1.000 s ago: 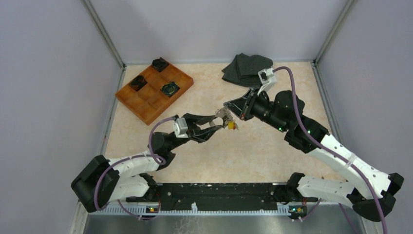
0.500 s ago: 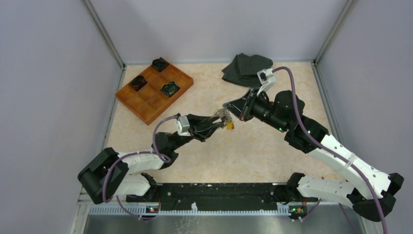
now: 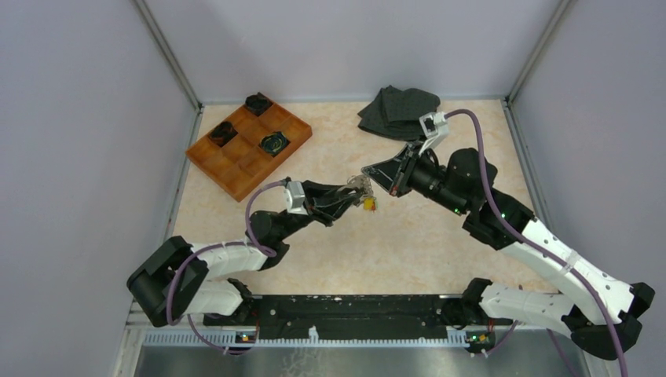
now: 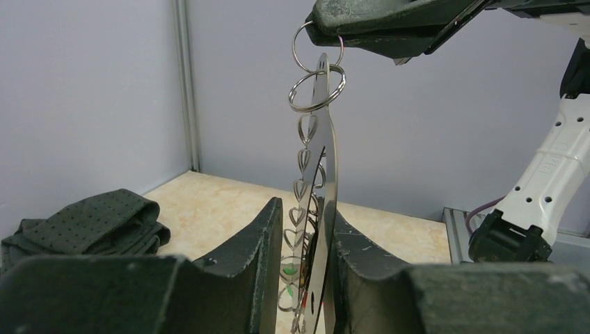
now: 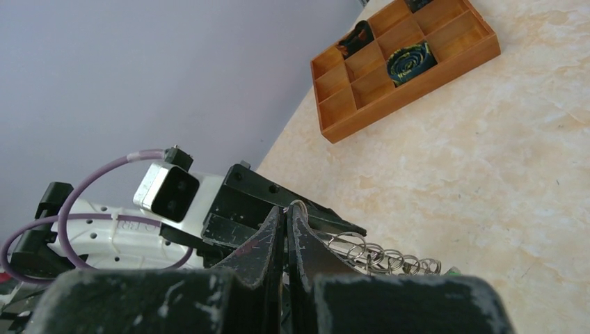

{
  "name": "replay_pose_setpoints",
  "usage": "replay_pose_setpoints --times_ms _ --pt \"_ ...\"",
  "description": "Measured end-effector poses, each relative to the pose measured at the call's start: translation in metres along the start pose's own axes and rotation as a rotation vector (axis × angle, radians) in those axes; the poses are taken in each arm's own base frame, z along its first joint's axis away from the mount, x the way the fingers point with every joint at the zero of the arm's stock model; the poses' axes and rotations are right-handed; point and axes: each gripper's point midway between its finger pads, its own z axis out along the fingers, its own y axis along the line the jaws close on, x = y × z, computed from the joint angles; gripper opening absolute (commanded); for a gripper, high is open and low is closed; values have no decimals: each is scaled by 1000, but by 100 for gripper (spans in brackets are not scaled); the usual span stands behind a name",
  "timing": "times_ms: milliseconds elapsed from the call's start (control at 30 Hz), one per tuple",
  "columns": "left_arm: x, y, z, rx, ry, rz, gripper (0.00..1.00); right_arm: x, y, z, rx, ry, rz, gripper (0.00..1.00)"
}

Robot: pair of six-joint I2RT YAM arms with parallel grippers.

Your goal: Remove the keys from the keyring

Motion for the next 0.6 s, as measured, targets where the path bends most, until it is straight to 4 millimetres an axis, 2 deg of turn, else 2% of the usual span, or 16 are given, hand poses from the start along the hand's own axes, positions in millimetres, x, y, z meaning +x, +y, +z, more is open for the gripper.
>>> replay_pose_setpoints --times_ms 333,433,500,600 --pt "-4 1 2 -6 -11 -3 28 4 -3 0 4 5 1 0" --pt "-5 1 5 -2 -15 -16 18 6 -4 0 7 9 2 0" --pt "-7 0 7 -1 -19 -21 1 9 -8 1 17 11 5 0" --pt "-3 0 6 -9 13 -47 0 18 -20 0 51 15 6 0"
